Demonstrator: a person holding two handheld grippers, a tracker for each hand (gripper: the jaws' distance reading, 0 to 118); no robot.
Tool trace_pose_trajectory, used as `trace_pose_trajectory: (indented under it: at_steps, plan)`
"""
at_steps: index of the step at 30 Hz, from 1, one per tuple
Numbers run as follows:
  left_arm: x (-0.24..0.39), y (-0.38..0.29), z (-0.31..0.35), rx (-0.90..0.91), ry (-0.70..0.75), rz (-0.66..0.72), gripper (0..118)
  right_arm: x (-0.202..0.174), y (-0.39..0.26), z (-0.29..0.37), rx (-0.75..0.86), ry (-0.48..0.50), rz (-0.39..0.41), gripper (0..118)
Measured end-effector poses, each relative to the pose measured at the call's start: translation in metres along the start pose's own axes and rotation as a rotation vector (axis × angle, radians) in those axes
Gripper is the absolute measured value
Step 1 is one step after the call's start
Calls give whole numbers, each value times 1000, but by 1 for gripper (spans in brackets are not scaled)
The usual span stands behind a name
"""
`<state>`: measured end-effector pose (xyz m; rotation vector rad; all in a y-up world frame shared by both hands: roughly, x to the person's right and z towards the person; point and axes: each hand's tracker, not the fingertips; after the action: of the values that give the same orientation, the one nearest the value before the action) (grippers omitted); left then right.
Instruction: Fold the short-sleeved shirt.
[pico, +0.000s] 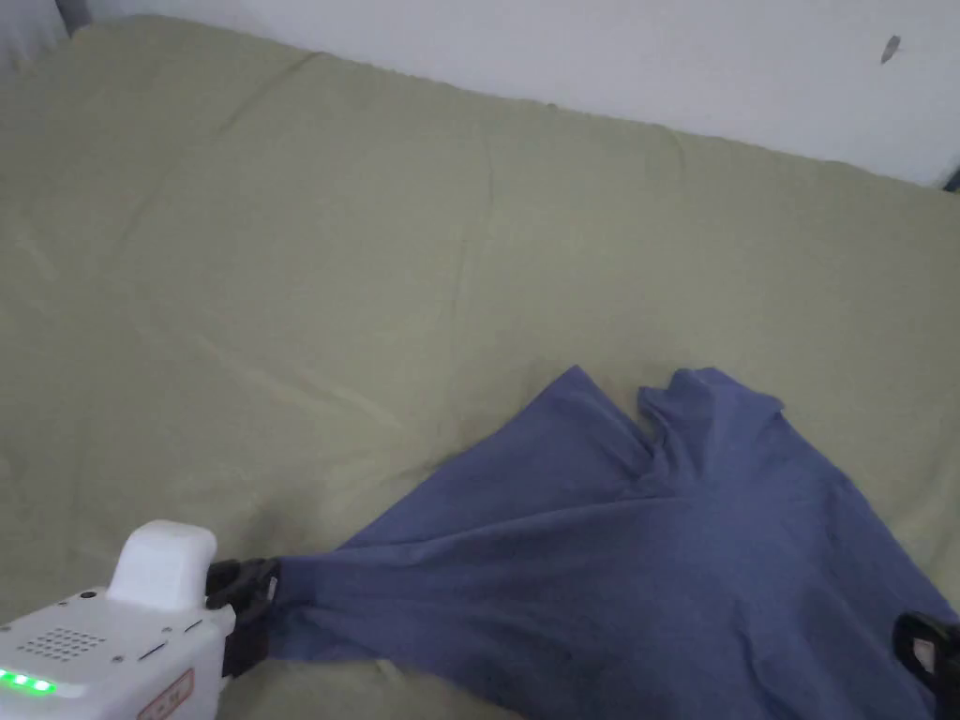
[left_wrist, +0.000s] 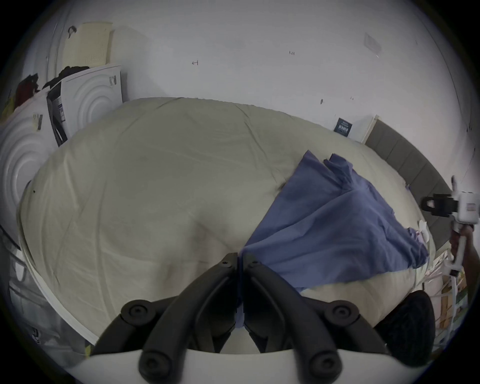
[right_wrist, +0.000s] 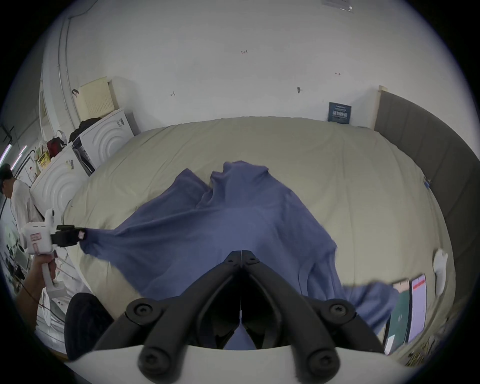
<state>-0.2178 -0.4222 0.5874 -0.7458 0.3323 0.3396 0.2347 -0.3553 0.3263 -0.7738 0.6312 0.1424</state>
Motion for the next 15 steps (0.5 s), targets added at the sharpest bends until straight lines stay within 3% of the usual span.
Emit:
trace_pose_trajectory:
  at_steps: [8,10,11,12,14,15]
  plan:
    - [2,1,0,7,-60,62,2,35,62,-95,-53,-58,118,1]
    - [3,1,-2,-17,-87,64,2,50,76,-121,-70,-72,127,9]
    - [5,1,-2,-18,-73,62,2,58,82,-135,-90,-63,126,20]
    - [11,2,-2,-22,-62,46,2,64,88,-150,-119,-61,125,39]
    - [16,3,-2,-32,-52,29,2,74,95,-186,-222,-90,116,114]
    - [18,3,-2,-30,-58,24,2,76,95,-196,-242,-123,125,118]
